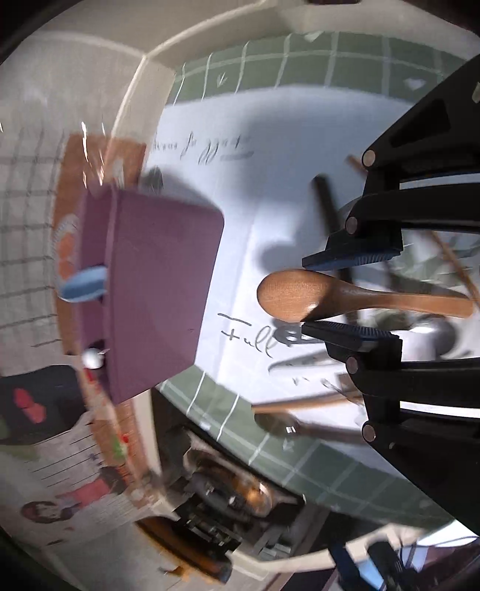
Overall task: Organize utensils
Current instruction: 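Grasp the wooden spoon by its handle with the right tool, then hold the wooden spoon in the right tool while the left tool grasps a long metal spoon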
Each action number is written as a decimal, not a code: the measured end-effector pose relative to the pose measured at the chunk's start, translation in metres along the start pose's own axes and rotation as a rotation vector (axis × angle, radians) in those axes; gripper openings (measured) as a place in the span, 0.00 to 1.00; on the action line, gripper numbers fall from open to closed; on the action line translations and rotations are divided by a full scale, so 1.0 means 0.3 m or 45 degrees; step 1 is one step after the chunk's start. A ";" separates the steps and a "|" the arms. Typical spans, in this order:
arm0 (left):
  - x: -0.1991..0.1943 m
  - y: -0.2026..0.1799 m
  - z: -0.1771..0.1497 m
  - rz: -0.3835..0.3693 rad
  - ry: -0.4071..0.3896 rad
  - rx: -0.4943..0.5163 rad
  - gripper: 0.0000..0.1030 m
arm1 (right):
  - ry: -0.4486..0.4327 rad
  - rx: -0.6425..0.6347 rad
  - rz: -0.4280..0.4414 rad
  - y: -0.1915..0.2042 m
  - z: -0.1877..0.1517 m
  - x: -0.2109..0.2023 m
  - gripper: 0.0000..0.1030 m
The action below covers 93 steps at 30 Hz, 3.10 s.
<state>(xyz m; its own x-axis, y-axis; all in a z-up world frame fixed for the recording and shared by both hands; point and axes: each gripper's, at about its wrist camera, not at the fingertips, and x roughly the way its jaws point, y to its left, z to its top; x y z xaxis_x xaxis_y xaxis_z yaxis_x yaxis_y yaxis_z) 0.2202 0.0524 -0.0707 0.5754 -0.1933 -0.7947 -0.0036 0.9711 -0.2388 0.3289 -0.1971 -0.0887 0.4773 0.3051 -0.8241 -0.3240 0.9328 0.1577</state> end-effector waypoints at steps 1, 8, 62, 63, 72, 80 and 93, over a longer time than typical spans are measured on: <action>0.015 -0.018 0.005 -0.017 0.006 0.009 0.75 | -0.022 0.012 0.005 -0.012 -0.017 -0.041 0.25; 0.109 -0.166 0.054 -0.138 -0.004 0.102 0.75 | -0.176 0.111 -0.010 -0.070 -0.148 -0.273 0.25; 0.250 -0.222 0.046 -0.313 0.126 0.174 0.29 | -0.343 0.164 -0.121 -0.087 -0.239 -0.468 0.24; 0.248 -0.215 0.041 -0.300 0.119 0.164 0.29 | -0.347 0.163 -0.126 -0.087 -0.235 -0.475 0.24; 0.272 -0.053 0.102 -0.097 0.086 -0.058 0.29 | -0.354 0.172 -0.158 -0.106 -0.226 -0.486 0.24; 0.400 -0.110 0.170 0.143 0.105 0.079 0.33 | -0.348 0.151 -0.141 -0.096 -0.222 -0.469 0.24; 0.407 -0.146 0.228 0.095 0.077 0.114 0.30 | -0.347 0.136 -0.137 -0.092 -0.209 -0.466 0.24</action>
<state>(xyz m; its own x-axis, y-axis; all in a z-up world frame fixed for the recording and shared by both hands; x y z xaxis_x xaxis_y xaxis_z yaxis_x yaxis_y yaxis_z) 0.3468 -0.0042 -0.1192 0.5260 -0.1258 -0.8411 0.0303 0.9911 -0.1292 0.2199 -0.2775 -0.0118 0.7103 0.2303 -0.6652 -0.1791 0.9730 0.1457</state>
